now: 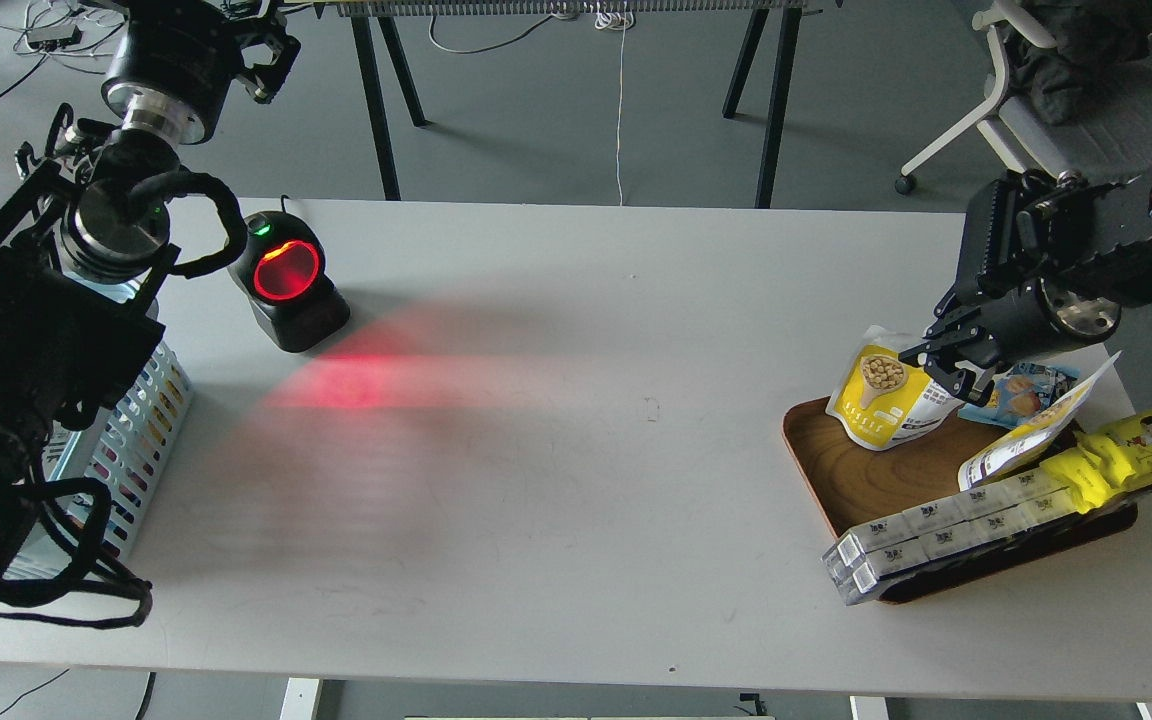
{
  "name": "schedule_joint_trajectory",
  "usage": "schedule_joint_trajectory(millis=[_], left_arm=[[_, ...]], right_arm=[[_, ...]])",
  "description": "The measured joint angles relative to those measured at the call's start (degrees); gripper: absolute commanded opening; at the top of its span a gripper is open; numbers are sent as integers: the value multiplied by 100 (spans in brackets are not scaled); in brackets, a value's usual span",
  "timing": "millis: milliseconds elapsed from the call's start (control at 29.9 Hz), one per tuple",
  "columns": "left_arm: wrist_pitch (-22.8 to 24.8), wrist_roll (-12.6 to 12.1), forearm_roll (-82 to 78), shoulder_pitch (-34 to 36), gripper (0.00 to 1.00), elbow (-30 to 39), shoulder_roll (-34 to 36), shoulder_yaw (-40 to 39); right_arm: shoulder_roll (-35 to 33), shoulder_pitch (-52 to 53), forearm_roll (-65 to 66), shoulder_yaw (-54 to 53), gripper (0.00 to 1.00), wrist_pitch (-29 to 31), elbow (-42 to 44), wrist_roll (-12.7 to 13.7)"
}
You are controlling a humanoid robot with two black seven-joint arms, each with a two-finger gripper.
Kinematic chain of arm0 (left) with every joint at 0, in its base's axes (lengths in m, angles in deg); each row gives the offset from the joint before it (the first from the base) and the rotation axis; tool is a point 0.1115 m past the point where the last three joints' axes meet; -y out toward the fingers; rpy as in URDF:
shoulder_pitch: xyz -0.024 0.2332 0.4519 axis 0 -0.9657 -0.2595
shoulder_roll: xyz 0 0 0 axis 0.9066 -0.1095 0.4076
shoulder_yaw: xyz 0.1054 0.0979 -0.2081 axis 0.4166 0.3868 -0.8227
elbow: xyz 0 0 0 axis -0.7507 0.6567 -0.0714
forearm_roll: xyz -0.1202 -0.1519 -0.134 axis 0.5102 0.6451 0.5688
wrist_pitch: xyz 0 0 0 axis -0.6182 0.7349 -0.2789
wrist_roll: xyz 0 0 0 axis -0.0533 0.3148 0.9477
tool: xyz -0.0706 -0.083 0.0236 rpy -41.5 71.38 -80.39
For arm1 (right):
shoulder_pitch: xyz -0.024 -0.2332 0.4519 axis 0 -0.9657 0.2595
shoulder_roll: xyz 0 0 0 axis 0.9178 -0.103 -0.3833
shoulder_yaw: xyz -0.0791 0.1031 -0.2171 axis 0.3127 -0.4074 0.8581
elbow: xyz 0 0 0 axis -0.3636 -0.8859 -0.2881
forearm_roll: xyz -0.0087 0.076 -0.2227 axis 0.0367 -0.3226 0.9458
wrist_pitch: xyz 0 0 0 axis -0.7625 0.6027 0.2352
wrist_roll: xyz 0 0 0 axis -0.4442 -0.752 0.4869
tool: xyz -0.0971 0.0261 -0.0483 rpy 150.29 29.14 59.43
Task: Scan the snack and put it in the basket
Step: 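Grasp the yellow snack packet with the right gripper and lift, then carry the packet toward the scanner and lower it onto the table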
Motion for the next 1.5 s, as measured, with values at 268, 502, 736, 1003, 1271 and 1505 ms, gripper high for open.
schedule_joint_trajectory(millis=[268,502,736,1003,1271,1505], left_arm=[[1,8,7,0,100,1,13,0],[10,9,9,0,100,7,21,0],[11,9,9,16,100,10,7,0],[6,1,9,36,100,11,13,0],[2,0,9,36,100,11,20,0],[2,0,9,36,100,10,28,0]], right_arm=[[-78,288,-35,0,0,-10,-189,0],[-163,872,-295,0,0,-9,-680,0],[40,1423,-741,-33,0,-1,-857,0],[436,1669,-1245,-240,0,7,-961,0],[955,1840,-1837,-451,0,8,-930,0],[1417,1879,-2150,-601,0,16,-832,0]])
